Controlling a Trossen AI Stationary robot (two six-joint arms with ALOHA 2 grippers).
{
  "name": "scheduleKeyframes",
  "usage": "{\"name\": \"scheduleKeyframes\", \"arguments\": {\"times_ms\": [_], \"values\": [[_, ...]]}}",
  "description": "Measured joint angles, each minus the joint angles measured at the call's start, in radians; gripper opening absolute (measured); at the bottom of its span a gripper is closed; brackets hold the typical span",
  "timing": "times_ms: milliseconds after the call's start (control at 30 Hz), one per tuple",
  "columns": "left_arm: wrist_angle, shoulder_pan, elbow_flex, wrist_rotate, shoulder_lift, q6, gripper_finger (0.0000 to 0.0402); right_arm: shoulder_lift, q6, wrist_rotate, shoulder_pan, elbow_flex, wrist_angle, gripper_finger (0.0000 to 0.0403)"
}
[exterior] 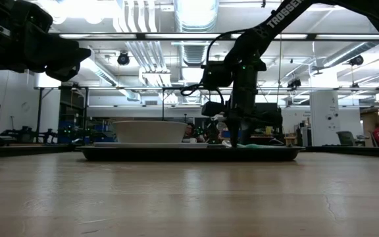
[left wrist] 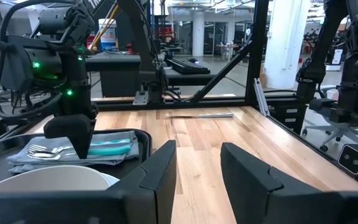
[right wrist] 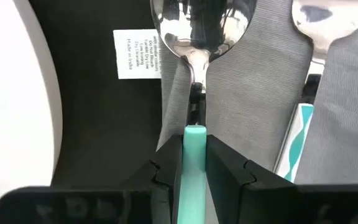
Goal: Set up tray
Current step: Put the blue spoon on the gray napkin, then put the blue knife on the gray napkin
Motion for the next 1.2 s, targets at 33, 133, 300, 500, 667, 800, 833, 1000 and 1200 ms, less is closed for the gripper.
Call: {"name": "scheduleKeyframes", "arguments": {"times_ms": [33, 133, 300, 500, 667, 800, 833, 1000, 1200], "values": [[0.000, 0.000, 0.000, 0.000, 0.000, 0.000, 0.0108, 0.000, -0.013, 0.000, 0.000, 0.000, 0.000, 0.0054], [0.000, 0.000, 0.000, 0.000, 0.000, 0.000, 0.0108, 0.000, -0.020, 0.000, 0.000, 0.000, -0.009, 0.0054], [0.000, 0.000, 0.000, 0.000, 0.000, 0.000, 0.0108, 0.000, 0.095, 0.000, -0.004, 0.000, -0.052, 0.0054], [0.000, 0.000, 0.000, 0.000, 0.000, 0.000, 0.0108, 0.000, 0.232, 0.000, -0.006, 0.000, -0.072, 0.0054], [0.000, 0.000, 0.000, 0.000, 0.000, 0.000, 0.0108, 0.000, 0.185, -0.001, -0.005, 0.000, -0.087, 0.0055], [0.000, 0.000, 0.000, 0.000, 0.000, 0.000, 0.0108, 0.000, 0.210, -0.003, -0.007, 0.000, -0.118, 0.0073], [0.000, 0.000, 0.000, 0.000, 0.000, 0.000, 0.0108, 0.000, 0.222, -0.004, -0.007, 0.000, -0.119, 0.0083], [0.000, 0.000, 0.000, 0.000, 0.000, 0.000, 0.0108, -0.005, 0.180, -0.003, -0.011, 0.001, -0.093, 0.0151], [0.000, 0.000, 0.000, 0.000, 0.000, 0.000, 0.0108, -0.017, 0.171, -0.003, -0.013, 0.002, -0.106, 0.0231]]}}
